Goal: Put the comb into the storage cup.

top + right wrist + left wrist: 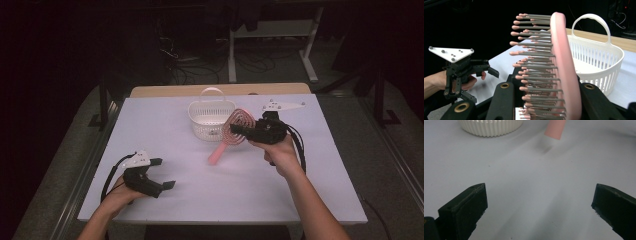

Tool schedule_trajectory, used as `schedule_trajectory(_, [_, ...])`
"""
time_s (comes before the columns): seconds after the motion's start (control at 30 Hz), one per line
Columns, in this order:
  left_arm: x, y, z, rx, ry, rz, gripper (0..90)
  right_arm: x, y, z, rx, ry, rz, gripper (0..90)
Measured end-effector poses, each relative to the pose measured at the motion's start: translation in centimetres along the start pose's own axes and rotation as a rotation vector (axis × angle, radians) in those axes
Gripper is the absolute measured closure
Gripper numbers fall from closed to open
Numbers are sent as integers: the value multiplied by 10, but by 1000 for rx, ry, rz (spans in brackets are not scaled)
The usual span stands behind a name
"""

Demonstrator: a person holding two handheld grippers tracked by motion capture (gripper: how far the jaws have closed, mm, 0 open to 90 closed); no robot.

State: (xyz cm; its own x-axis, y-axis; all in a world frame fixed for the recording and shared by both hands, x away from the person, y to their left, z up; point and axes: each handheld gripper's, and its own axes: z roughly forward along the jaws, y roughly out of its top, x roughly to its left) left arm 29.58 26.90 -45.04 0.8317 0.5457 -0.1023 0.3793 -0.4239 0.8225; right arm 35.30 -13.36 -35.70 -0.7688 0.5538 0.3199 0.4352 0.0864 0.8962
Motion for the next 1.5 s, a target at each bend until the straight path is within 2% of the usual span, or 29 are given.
schedule_trajectory(0.3, [0, 1, 2, 8, -3, 5, 0, -2, 7, -2, -14, 0, 5, 626])
schedule_trajectory(0.43, [1, 2, 2, 14, -3, -8, 0, -4, 12, -2, -21, 10, 18, 626])
schedule_trajectory(0.5, [1, 2, 2, 13, -8, -15, 0, -4, 16, -2, -21, 8, 16, 626])
schedule_trajectory(0.9, [-2, 2, 4, 19, -12, 11, 0, -2, 38, -6, -38, 0, 8, 626])
schedule_trajectory(1.5, [-3, 2, 6, 29, -26, 3, 0, -4, 69, -9, -96, -16, 0, 627])
